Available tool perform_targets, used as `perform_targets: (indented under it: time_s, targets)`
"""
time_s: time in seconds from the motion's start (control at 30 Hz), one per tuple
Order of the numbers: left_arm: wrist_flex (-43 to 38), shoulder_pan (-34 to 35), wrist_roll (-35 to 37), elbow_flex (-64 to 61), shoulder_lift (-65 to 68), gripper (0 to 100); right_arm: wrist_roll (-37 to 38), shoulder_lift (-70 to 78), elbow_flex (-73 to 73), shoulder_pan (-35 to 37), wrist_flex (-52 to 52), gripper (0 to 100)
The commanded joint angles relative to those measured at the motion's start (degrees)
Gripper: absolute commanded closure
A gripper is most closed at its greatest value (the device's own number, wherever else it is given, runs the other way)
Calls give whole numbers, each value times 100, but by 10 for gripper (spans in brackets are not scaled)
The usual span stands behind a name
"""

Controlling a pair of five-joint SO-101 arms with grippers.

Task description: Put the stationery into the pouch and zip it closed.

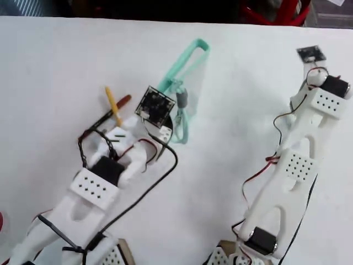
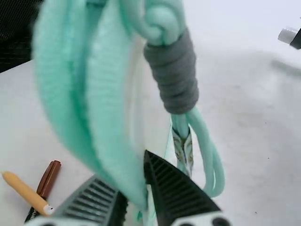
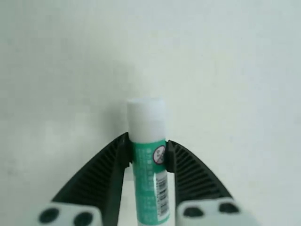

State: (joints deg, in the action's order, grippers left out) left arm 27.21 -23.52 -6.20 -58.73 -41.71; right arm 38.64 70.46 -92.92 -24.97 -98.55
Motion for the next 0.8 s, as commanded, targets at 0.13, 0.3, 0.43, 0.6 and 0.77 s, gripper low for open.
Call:
perform_targets:
  time_s: [0.13,0.3,0.43,0.6,0.77]
  targets:
    - [-53,22,35,18,4,976,-782,-2062,818,40,-75,981]
    - [-53,13,35,18,4,976,-932,-3943,3297,444,-48,981]
    - [-53,13,35,18,4,976,-985,-5525,5002,1165,-13,981]
    - [-53,13,35,9,4,976,-1125,-7371,6066,2404,127,981]
    - [-53,13,35,-9,13,976,-1881,-8831,6954,3284,1165,981]
